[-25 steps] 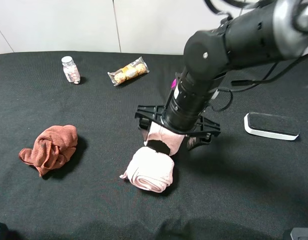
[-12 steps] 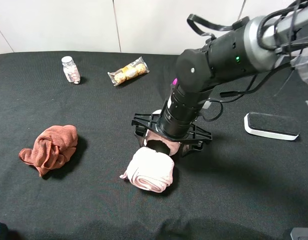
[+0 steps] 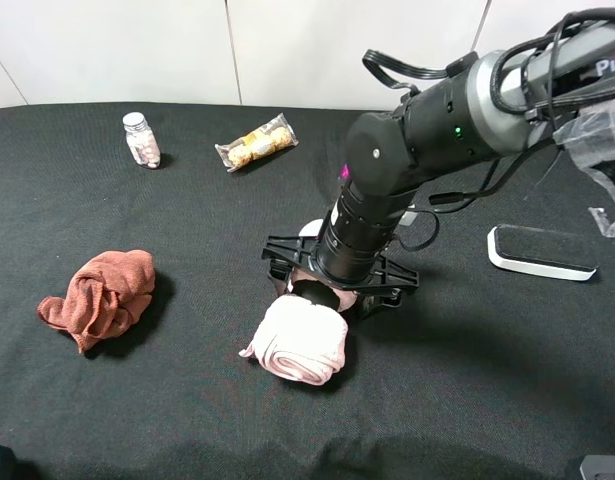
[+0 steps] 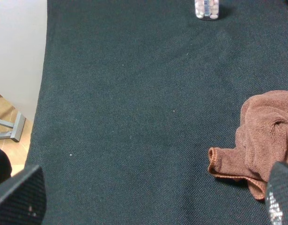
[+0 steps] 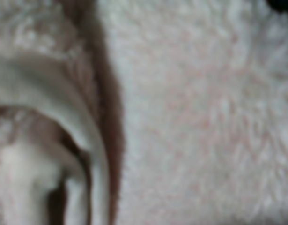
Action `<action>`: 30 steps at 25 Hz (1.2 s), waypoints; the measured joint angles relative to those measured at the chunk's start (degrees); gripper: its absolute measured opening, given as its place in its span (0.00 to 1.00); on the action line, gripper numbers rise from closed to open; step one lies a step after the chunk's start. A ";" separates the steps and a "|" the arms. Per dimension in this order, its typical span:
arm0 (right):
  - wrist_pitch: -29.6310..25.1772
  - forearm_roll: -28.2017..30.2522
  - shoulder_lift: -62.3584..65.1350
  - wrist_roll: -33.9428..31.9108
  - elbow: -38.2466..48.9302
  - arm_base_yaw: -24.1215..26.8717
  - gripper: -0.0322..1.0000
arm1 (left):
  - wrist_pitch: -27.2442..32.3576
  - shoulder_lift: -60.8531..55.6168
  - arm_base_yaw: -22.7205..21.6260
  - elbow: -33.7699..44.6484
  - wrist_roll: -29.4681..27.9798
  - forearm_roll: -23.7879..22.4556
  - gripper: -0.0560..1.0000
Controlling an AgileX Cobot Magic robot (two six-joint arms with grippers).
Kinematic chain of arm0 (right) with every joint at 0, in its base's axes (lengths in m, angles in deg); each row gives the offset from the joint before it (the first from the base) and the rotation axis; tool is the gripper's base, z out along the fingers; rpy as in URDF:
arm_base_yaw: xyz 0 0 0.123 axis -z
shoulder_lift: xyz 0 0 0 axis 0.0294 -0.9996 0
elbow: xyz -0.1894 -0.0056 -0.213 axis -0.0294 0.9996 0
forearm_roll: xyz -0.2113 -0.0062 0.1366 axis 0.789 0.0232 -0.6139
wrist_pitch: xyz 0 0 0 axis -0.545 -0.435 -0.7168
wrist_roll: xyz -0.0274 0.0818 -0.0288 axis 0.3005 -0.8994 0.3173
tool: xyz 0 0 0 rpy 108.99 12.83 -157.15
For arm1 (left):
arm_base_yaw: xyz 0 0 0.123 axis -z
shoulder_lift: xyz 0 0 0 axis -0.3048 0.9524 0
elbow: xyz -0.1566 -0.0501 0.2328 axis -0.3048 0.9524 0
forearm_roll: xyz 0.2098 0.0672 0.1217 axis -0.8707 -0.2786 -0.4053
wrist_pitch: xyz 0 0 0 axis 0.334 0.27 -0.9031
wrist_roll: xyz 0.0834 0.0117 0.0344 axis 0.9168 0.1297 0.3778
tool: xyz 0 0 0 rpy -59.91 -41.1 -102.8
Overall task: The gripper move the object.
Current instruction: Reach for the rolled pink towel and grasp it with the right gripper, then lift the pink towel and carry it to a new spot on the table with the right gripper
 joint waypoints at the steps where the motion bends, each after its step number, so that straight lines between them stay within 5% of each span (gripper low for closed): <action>1: -0.06 -0.22 -0.06 0.06 0.00 0.00 0.63 | 0.00 0.00 0.00 0.00 0.00 0.00 0.99; 6: 0.40 -1.32 -0.06 0.06 0.00 0.00 0.39 | 0.00 0.00 0.00 0.00 0.00 0.00 0.99; 30: -0.62 -1.95 0.31 -0.37 -0.20 0.00 0.39 | 0.00 0.00 0.00 0.00 0.00 0.00 0.99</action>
